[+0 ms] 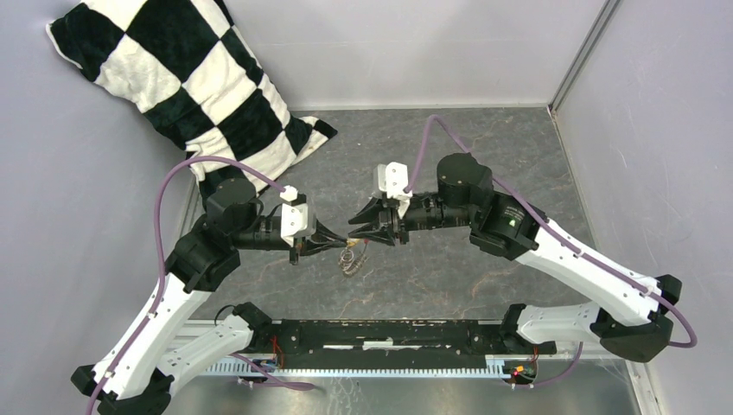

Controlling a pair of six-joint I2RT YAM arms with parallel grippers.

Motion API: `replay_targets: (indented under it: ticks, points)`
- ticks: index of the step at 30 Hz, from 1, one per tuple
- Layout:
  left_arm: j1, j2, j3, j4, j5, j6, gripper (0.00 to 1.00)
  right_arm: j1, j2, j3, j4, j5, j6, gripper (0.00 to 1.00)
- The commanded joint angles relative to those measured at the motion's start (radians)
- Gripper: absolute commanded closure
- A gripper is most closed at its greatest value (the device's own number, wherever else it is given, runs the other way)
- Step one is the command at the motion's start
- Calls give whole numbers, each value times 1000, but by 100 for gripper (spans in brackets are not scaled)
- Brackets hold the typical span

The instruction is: Put the keys on the keyring

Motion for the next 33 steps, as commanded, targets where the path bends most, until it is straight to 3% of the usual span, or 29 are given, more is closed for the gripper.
replay_targets:
  ticks: [1, 17, 26, 27, 30, 33]
  points:
    - [-3, -2, 21, 3, -13, 57, 98, -1, 29, 37, -172, -23, -58, 66]
    - [-3, -6, 8, 3, -5, 70, 98, 0, 80, 40, -127, -31, -19, 75]
    - [-3, -4, 4, 3, 6, 71, 98, 1, 85, 7, -54, -12, 11, 99]
    - [-3, -3, 6, 3, 6, 65, 95, 1, 77, -6, -32, -5, 17, 99]
    - [-3, 0, 13, 2, 7, 27, 69, 1, 25, -85, 88, 10, 61, 99]
    - [-3, -6, 11, 3, 11, -6, 60, 1, -36, -195, 275, 15, 123, 99]
